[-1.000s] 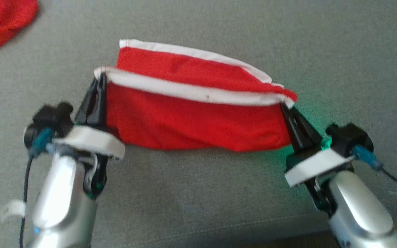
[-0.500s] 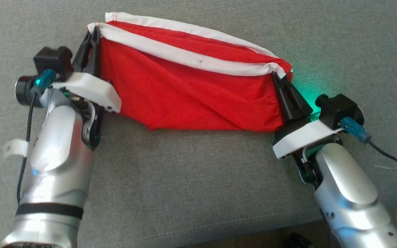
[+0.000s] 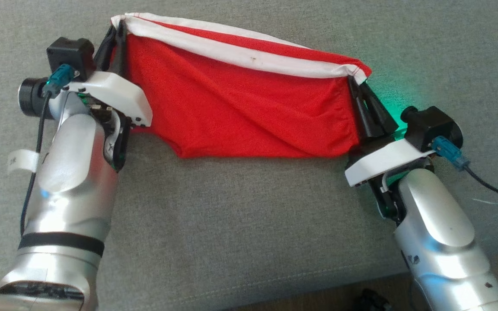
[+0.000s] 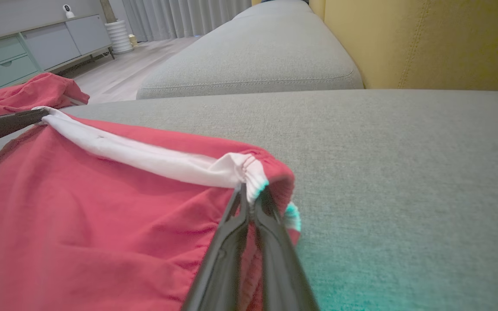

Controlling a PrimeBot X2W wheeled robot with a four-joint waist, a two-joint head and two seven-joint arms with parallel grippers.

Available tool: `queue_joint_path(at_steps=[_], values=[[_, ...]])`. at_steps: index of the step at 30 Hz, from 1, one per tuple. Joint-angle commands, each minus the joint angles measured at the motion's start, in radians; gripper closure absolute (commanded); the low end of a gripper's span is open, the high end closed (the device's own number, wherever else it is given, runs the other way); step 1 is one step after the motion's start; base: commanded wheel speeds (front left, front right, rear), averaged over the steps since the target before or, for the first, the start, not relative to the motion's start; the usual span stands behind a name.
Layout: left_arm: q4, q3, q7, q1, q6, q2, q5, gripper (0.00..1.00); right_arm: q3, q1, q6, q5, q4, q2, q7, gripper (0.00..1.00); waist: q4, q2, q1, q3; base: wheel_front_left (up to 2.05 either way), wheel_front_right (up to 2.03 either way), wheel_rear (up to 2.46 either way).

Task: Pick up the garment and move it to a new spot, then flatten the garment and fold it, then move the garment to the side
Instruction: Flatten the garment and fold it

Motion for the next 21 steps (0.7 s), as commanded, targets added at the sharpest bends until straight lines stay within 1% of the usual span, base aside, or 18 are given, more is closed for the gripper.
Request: queue_joint_path(at_steps=[1, 14, 17, 21], values=[[-0.025, 0.021, -0.012, -0.034, -0.002, 0.020, 0.001, 0.00, 0.003, 0.001, 0.007, -0.008, -0.037, 0.017, -0.006, 0.00, 0.003, 0.0000, 0.0000, -0.006, 0.00, 0.00, 0.00], [-0.083, -0.026, -0.011, 0.081, -0.030, -0.007, -0.024, 0.00, -0.079, 0.121, 0.007, -0.032, -0.130, 0.019, -0.006, 0.00, 0.047, 0.0000, 0.0000, -0.097, 0.00, 0.00, 0.00], [-0.105, -0.034, 0.011, 0.128, -0.033, -0.008, -0.035, 0.00, -0.111, 0.152, 0.007, -0.045, -0.160, 0.019, -0.006, 0.00, 0.055, 0.0000, 0.0000, -0.126, 0.00, 0.00, 0.00], [-0.137, -0.034, 0.061, 0.195, -0.026, -0.003, -0.051, 0.00, -0.147, 0.194, 0.007, -0.060, -0.207, 0.019, -0.006, 0.00, 0.063, 0.0000, 0.0000, -0.163, 0.00, 0.00, 0.00]])
